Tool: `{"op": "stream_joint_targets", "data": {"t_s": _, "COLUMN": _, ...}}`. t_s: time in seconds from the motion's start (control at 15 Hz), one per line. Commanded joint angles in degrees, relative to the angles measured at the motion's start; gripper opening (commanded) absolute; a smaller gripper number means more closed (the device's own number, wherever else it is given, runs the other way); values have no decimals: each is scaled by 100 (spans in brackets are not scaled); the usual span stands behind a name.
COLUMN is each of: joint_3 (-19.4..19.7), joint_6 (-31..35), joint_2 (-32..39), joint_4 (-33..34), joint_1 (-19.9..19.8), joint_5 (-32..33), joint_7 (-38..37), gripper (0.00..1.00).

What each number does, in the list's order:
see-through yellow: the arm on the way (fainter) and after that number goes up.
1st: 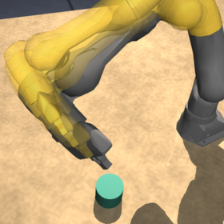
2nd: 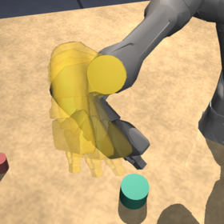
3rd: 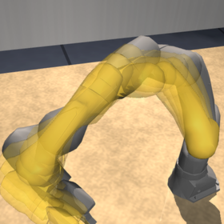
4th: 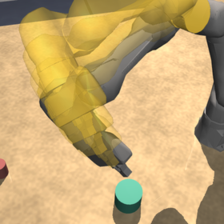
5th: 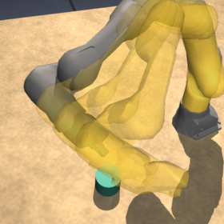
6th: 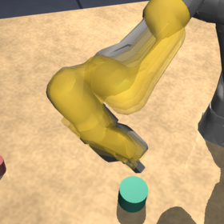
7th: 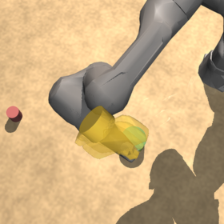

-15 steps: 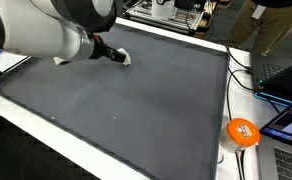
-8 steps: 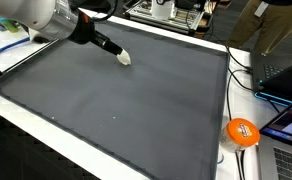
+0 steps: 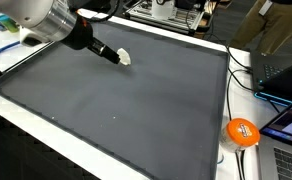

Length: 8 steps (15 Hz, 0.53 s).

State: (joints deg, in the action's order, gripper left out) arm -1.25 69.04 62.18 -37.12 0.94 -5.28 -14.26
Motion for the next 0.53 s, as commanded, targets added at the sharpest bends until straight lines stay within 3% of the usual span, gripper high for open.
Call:
{"op": "stream_joint_targets", "data": {"t_s": 0.0, "joint_3": -84, "joint_6": 194, "joint_2": -606, "joint_4": -1021, "joint_1": -10, "joint_5": 31, "joint_7": 703, "gripper": 100}}
{"op": "stream_joint_targets", "data": {"t_s": 0.13, "joint_3": -68, "joint_6": 154, "joint_2": -925, "joint_4": -1573, "joint_1": 31, "joint_5": 105, "joint_7": 1020, "gripper": 100}}
{"op": "stream_joint_targets", "data": {"t_s": 0.2, "joint_3": -41, "joint_6": 6, "joint_2": -407, "joint_4": -700, "joint_1": 17, "joint_5": 5, "joint_7": 743, "gripper": 100}}
{"op": "stream_joint_targets", "data": {"t_s": 0.47, "joint_3": -40, "joint_6": 6, "joint_2": -466, "joint_4": -777, "joint_1": 21, "joint_5": 5, "joint_7": 777, "gripper": 100}}
